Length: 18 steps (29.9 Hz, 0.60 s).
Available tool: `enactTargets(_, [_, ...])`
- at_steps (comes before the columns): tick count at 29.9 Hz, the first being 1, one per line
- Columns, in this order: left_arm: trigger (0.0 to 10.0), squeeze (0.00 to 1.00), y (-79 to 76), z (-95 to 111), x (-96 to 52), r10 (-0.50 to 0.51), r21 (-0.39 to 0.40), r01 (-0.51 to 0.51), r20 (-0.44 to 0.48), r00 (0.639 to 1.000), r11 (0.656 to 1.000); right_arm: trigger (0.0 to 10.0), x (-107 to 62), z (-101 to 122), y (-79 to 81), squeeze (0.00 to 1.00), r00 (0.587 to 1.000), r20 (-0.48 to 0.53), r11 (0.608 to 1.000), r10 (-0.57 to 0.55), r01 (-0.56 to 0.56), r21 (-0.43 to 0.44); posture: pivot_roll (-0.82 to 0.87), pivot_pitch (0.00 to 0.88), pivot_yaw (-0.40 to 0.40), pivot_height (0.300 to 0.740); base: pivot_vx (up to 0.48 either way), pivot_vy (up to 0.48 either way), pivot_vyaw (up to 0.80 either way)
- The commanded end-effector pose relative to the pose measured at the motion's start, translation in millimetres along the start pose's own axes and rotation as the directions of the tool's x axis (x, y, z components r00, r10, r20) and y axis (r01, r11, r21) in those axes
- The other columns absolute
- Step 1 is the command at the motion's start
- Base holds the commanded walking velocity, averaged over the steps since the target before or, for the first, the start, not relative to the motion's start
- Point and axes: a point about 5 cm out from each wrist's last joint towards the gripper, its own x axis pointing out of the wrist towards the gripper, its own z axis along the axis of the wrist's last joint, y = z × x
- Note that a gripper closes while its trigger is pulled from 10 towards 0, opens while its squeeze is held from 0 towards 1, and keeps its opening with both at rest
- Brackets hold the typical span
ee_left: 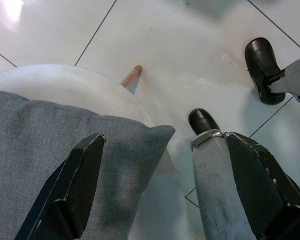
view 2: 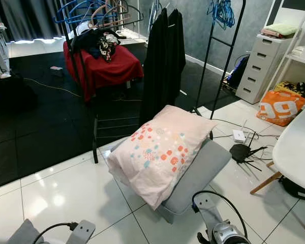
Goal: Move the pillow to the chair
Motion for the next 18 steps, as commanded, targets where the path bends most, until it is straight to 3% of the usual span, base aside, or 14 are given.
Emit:
enactTargets(1, [10.0,0.00,1.5,-0.2,-0.2,-0.002,-0.008,0.002,0.005,1.000,1.000,10.0,-0.2,1.9,-0.7,0.00,1.000,0.011,1.000,-0.005,0.005,-0.006,-0.08,0.000,-0.048,0.740,0.000,0.000,0.00])
enactTargets(18, [10.0,0.00,0.7,1.0,-0.2,0.001,-0.054,0.000,0.025,1.000,0.999,10.0,-0.5,2.4,-2.0,0.00,1.000,0.013,1.000,-0.009,0.009,-0.004,-0.09,0.005,-0.048,0.740,0.000,0.000,0.00])
